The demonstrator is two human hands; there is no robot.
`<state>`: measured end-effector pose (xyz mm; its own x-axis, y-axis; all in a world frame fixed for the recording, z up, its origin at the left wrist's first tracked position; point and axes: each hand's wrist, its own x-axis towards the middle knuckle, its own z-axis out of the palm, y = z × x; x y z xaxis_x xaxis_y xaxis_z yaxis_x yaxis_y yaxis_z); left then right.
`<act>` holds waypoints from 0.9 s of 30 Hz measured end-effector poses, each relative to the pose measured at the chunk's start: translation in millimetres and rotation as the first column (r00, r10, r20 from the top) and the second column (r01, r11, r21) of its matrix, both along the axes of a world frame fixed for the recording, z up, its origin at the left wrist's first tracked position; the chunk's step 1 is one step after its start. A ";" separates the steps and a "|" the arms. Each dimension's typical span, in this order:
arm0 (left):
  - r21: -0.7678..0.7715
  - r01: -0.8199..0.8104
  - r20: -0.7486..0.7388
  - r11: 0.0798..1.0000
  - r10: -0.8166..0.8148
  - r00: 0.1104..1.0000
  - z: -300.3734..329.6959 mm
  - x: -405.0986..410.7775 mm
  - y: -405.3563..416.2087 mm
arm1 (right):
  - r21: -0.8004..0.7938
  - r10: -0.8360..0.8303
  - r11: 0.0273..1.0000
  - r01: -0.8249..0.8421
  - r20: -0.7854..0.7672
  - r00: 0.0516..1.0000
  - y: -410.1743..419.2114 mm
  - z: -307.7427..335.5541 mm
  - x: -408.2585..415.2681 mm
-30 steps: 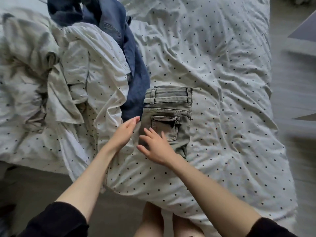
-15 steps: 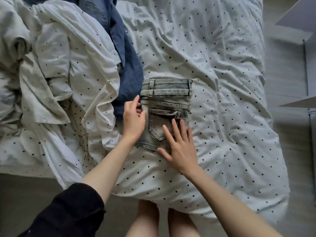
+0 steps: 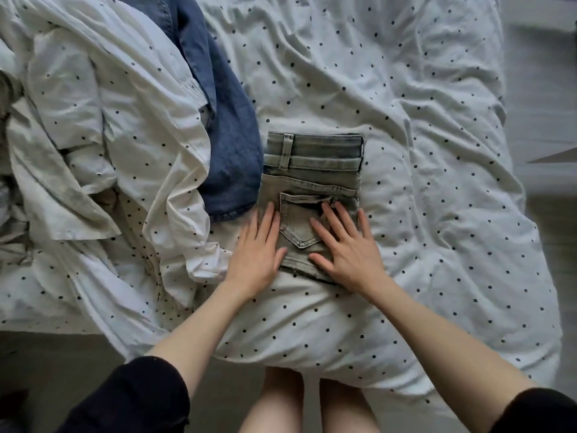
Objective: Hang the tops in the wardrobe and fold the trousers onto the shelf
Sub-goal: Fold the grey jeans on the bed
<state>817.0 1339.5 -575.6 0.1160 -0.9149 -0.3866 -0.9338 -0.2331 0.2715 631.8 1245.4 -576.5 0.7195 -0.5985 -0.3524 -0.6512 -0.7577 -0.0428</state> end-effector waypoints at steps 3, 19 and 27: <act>0.110 0.006 -0.044 0.994 -0.002 0.999 -12.8 -0.5 12.4 | 0.047 -0.004 0.999 0.005 -0.020 1.000 -6.3 -5.8 4.6; -0.177 0.377 0.392 0.909 -0.286 0.874 8.0 -1.9 9.5 | 0.044 0.174 0.984 -0.170 -0.090 0.981 21.2 24.1 -31.2; -0.271 0.364 0.328 0.891 -0.270 0.905 25.7 -3.4 10.0 | -0.154 0.133 0.981 -0.121 0.065 0.989 34.8 29.1 -28.5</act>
<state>813.6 1349.5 -549.9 -0.1434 -0.9876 -0.0641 -0.9896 0.1435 0.0023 603.3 1280.2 -547.4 0.8140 -0.5423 -0.2084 -0.5485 -0.8356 0.0319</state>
